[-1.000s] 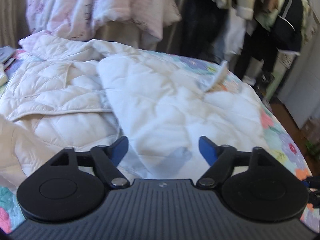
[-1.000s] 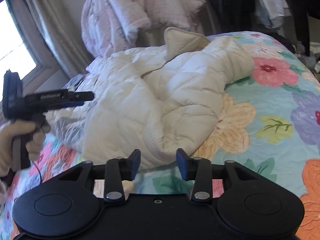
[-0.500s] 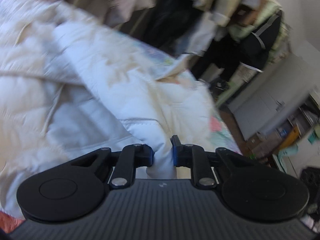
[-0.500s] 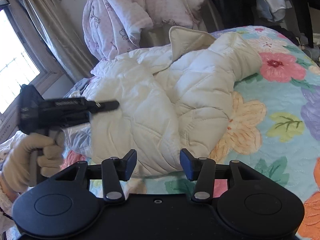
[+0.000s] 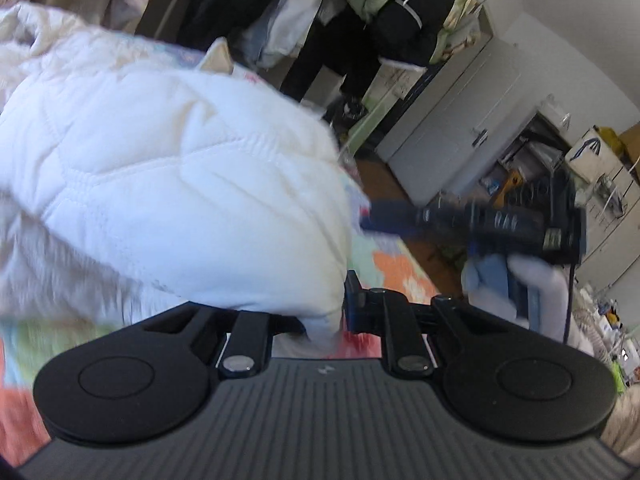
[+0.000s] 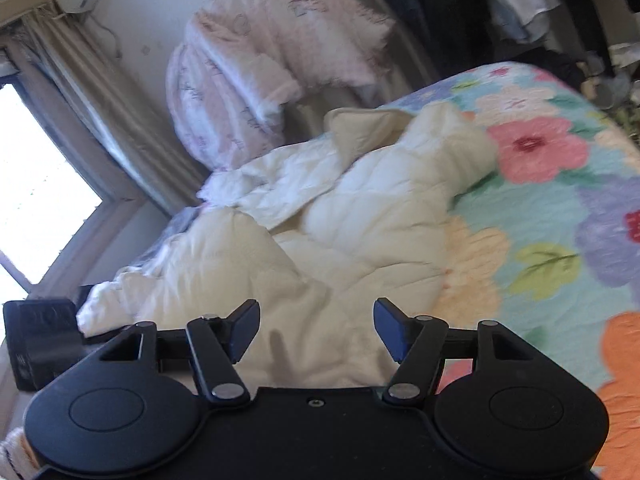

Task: Fold clothes

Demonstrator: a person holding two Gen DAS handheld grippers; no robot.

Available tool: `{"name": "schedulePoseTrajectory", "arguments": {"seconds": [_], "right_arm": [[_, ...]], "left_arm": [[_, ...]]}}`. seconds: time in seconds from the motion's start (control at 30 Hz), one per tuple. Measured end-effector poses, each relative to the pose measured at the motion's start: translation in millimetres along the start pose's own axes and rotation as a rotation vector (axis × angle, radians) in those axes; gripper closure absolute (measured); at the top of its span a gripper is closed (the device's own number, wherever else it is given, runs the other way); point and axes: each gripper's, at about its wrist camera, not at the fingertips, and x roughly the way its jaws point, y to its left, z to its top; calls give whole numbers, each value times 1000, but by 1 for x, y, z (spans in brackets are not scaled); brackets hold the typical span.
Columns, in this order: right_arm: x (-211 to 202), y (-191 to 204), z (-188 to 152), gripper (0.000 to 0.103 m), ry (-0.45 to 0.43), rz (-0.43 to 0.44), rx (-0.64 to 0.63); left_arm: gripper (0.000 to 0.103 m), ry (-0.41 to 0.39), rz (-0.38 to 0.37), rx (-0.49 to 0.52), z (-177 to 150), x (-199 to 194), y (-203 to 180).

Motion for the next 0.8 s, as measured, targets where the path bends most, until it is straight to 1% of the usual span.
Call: {"name": "schedulePoseTrajectory", "arguments": {"seconds": [0.07,0.17,0.23,0.27,0.3,0.37,0.4,0.43,0.47,0.5,0.53,0.63,0.67,0.7,0.8], "right_arm": [[4,12,-3,34,4,34,-38],[8,29,-8,34,1,63,-92],[11,37,-10,26,0,76,-113],[12,40,-11,25,-3,77,-124],[14,43,-13,24,-2,75,-136],[27,48,-18,24,30,78,-161],[35,46,-23,27,67,77,-152],[45,43,-30,46,111,74,-134],[54,39,-36,58,156,71,-115],[64,36,-42,68,200,69,-97],[66,35,-49,71,222,77,-93],[60,34,-56,73,284,81,-98],[55,33,-57,73,302,81,-90],[51,32,-57,74,321,79,-87],[35,29,-55,75,372,63,-115]], "left_arm": [[87,32,1,-32,-13,0,2],[87,79,7,-37,-27,2,3],[87,115,9,-34,-36,3,5],[87,133,17,-23,-39,4,4],[87,151,48,1,-42,4,2],[87,191,136,60,-47,4,-4],[86,198,164,87,-48,3,-7],[84,201,178,96,-49,0,-9],[83,213,194,90,-49,-4,-9],[80,228,211,86,-50,-7,-9],[78,235,218,89,-50,-13,-9],[67,230,217,69,-50,-31,-5],[59,222,219,55,-49,-37,-2],[53,208,218,47,-48,-43,1],[51,150,221,34,-40,-48,10]]}}
